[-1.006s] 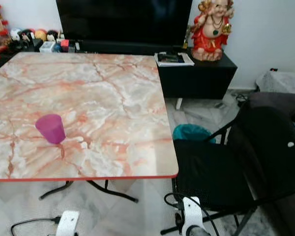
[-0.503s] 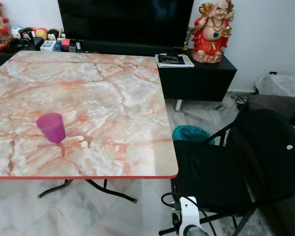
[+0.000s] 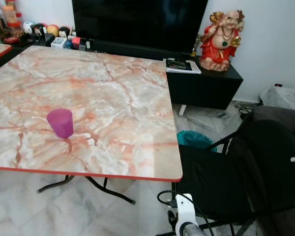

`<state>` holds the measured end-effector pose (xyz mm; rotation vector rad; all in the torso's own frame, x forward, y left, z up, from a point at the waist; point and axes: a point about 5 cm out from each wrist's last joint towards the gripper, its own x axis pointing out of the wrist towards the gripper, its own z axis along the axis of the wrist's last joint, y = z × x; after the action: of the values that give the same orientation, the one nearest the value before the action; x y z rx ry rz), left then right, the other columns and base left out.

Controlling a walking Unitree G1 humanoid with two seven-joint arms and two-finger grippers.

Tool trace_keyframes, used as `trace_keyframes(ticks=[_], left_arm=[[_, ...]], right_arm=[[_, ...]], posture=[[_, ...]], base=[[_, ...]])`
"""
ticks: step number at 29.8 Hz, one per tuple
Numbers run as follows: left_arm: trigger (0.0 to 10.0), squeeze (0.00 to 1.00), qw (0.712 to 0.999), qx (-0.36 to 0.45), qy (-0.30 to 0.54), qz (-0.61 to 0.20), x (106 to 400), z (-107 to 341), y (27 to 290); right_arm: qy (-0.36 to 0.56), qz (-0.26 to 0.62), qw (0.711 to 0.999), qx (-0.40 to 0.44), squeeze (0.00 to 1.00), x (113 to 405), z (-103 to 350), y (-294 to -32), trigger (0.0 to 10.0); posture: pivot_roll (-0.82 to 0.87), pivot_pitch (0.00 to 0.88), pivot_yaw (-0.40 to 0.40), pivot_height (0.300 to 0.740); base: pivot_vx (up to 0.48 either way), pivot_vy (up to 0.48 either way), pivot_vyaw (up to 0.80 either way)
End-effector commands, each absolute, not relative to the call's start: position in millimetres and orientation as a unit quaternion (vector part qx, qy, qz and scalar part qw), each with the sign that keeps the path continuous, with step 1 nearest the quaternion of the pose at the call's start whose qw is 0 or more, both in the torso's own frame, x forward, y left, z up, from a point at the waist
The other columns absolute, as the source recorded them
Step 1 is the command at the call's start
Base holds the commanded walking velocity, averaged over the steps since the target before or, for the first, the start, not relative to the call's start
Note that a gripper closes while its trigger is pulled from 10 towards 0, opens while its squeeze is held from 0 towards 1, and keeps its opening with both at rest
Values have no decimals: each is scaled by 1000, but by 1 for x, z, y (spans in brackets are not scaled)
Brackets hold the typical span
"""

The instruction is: Setting the table

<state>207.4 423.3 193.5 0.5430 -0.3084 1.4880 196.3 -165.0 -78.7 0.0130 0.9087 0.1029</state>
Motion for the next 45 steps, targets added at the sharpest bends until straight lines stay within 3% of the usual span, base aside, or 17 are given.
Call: trace_keyframes(ticks=[1,2,3,4,7,9,14,15,19,27,35,36,37,45], left_arm=[[10000,0,754,240,-201,577,243,224,400],[10000,0,766,235,-209,561,249,229,396],[10000,0,830,217,-214,467,280,238,372],[10000,0,868,191,-216,404,297,241,355],[10000,0,928,148,-198,281,326,240,319],[10000,0,972,73,-139,175,352,223,280],[10000,0,983,47,-121,129,361,218,266],[10000,1000,987,38,-102,120,368,214,259],[10000,1000,997,25,-47,64,386,207,235],[10000,1000,998,22,17,60,390,210,237],[10000,1000,999,17,21,44,382,221,242],[10000,388,999,17,25,38,380,220,241],[10000,0,999,16,30,31,378,220,240],[10000,0,994,62,85,40,357,203,255]], right_arm=[[437,46,898,0,0,200,-77,-169,10000],[437,46,898,0,0,200,-77,-169,10000],[437,44,898,1,0,200,-77,-170,10000],[436,41,899,3,0,200,-77,-171,10000],[436,38,899,4,0,200,-77,-171,10000],[438,37,898,4,0,198,-77,-171,10000],[439,38,898,4,0,198,-78,-171,10000],[438,34,898,6,0,198,-77,-171,10000],[435,25,900,12,0,199,-77,-171,10000],[440,18,898,14,0,194,-79,-175,10000],[441,18,897,10,0,194,-79,-178,10000],[441,18,897,9,0,194,-79,-178,10000],[441,19,897,9,0,194,-79,-177,10000],[443,26,896,7,0,193,-80,-174,10000]], posture=[[47,0,-106,740],[47,0,-106,740],[37,0,-99,740],[37,0,-99,740],[33,0,-98,740],[21,0,-93,740],[16,0,-91,740],[-1,0,-80,740],[-16,0,-68,740],[-21,0,-68,740],[-9,0,-81,740],[-7,0,-84,740],[-6,0,-84,740],[5,0,-81,740]], base=[[0,0,0],[0,0,0],[0,0,0],[0,0,0],[0,0,0],[0,0,0],[0,0,0],[0,0,0],[0,0,0],[0,0,0],[0,0,0],[0,0,0],[0,0,0],[0,0,0]])
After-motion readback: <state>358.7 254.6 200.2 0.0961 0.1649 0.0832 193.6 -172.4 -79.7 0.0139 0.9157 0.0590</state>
